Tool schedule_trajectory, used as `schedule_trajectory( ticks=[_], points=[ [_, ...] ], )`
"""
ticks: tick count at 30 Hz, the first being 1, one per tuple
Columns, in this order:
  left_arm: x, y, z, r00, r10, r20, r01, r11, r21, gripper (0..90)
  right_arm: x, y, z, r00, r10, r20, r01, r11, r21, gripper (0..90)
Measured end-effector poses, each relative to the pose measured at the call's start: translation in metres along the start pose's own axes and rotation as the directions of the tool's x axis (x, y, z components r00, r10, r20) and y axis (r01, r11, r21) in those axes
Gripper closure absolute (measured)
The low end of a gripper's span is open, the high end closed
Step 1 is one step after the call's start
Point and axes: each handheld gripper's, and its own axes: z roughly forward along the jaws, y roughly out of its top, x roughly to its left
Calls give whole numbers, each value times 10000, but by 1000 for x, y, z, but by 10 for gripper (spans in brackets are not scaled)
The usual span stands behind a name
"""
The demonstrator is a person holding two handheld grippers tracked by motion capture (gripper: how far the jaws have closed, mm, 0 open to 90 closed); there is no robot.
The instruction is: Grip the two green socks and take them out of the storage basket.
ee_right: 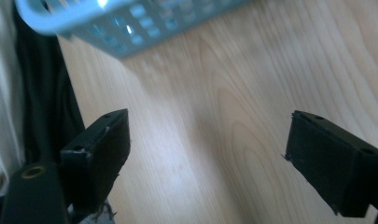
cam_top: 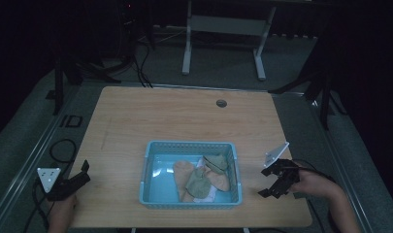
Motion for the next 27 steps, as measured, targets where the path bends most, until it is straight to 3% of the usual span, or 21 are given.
schedule_trajectory(
  ticks=[8,14,21,27],
  points=[
    [0,0,0,10000,1,0,-1,10000,2,4,11,29,-8,9959,-908,10,908,9959,29,141],
    [0,0,0,10000,-4,13,4,10000,-5,4,15,53,-9,9938,-1085,-225,1083,9941,-103,135],
    [0,0,0,10000,-9,12,9,10000,7,4,20,77,0,9893,-1385,-460,1386,9903,-7,135],
    [0,0,0,10000,-8,20,8,10000,2,4,26,96,13,9805,-1847,-672,1877,9814,411,148]
  ],
)
